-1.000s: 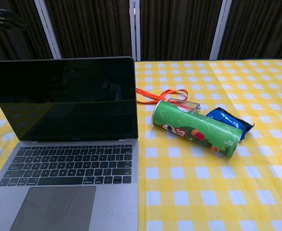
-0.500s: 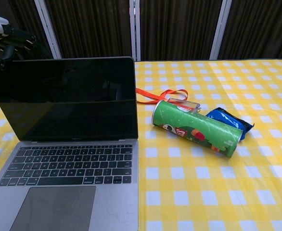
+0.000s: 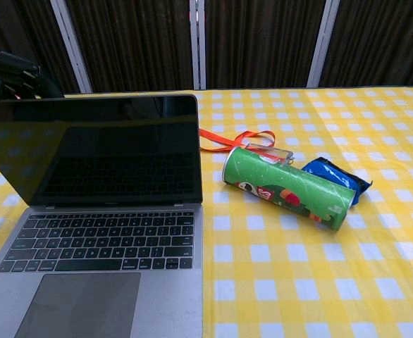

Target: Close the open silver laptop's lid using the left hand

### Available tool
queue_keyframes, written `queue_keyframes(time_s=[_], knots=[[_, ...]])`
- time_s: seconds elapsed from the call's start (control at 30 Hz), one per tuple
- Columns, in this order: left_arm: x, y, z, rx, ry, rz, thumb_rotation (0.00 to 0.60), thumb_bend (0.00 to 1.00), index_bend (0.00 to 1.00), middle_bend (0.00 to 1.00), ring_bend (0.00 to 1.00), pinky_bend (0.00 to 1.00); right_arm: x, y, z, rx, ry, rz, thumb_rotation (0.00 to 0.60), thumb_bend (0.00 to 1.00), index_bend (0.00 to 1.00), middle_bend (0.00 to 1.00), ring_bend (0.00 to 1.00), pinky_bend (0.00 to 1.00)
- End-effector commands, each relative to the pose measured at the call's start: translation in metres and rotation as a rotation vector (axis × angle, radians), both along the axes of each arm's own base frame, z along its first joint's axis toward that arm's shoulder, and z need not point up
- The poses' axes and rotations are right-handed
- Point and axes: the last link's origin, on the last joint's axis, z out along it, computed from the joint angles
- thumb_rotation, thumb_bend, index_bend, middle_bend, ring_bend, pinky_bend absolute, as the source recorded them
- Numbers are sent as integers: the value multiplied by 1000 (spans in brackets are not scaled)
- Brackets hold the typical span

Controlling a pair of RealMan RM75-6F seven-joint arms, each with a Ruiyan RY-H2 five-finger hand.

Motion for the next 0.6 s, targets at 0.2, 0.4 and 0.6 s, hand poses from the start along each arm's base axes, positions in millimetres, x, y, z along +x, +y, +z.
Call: queue_keyframes(time_s=[0.2,0.4,0.6], knots=[[-14,-37,-2,-76,-8,-56,600,1000,265,253,262,287,0,1,1,-3,-3,1,600,0,18,0,0,0],[-20,-55,-7,-149,9,-77,600,1000,266,252,262,287,1,2,2,-7,-4,5,600,0,18,0,0,0],[-29,-64,-14,-189,54,-96,600,1000,280,252,262,288,1,2,2,-7,-1,7,600,0,19,0,0,0]])
